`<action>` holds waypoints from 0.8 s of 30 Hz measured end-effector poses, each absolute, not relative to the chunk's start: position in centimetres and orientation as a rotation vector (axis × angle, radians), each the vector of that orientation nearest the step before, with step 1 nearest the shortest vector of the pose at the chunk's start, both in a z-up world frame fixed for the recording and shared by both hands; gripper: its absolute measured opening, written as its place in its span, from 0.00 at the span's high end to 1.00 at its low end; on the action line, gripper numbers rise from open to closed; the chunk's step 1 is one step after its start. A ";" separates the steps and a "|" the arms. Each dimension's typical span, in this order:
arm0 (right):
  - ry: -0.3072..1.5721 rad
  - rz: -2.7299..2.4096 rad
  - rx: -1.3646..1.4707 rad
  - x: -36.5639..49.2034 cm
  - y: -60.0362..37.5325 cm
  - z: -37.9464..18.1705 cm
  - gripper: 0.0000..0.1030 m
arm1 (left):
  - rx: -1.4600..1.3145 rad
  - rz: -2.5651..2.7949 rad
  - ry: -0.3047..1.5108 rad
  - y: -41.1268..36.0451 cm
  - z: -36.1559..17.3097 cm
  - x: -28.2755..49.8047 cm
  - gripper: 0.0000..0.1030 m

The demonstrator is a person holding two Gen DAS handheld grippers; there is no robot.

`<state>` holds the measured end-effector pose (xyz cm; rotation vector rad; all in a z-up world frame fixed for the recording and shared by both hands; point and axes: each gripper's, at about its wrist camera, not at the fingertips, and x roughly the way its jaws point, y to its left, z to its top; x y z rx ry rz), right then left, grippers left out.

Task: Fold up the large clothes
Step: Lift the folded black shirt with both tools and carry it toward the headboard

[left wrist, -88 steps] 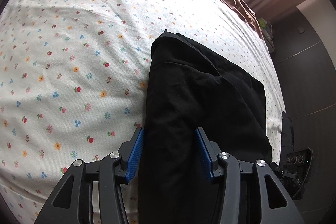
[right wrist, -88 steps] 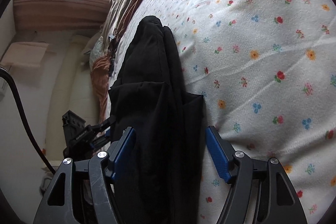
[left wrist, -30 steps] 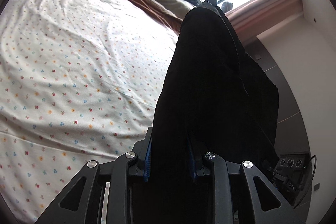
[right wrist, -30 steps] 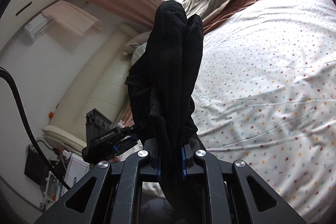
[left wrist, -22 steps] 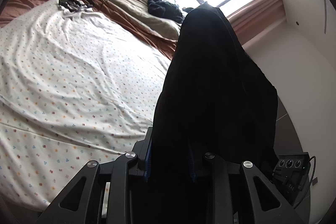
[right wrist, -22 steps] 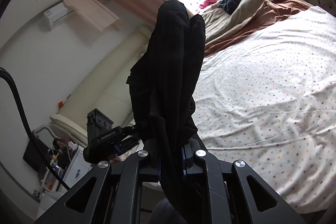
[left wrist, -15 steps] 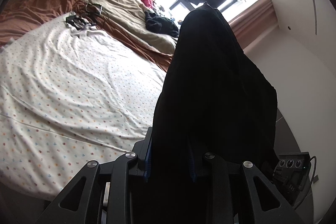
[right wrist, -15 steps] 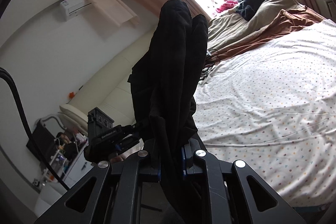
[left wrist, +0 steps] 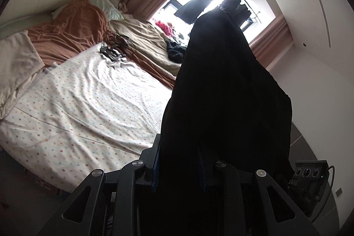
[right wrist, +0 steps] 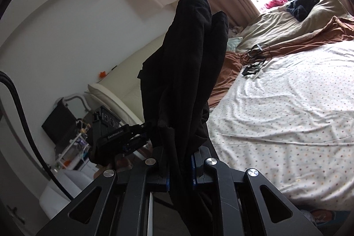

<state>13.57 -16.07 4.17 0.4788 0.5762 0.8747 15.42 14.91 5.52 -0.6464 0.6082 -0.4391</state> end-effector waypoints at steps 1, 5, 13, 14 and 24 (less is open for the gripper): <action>0.580 0.887 0.475 13.1 -15.4 4.1 0.86 | -0.644 -0.427 0.601 15.7 5.7 14.8 0.72; 0.598 0.940 0.451 12.3 -12.0 3.8 0.86 | -0.639 -0.387 0.573 18.9 6.4 12.3 0.72; 0.644 1.028 0.384 12.2 -5.5 3.8 0.86 | -0.628 -0.314 0.531 24.6 7.1 9.8 0.72; 0.650 1.038 0.375 12.4 -4.7 3.8 0.86 | -0.624 -0.303 0.528 25.2 7.3 9.6 0.72; 0.704 1.130 0.298 15.0 3.2 3.7 0.86 | -0.625 -0.220 0.521 31.7 6.5 10.7 0.75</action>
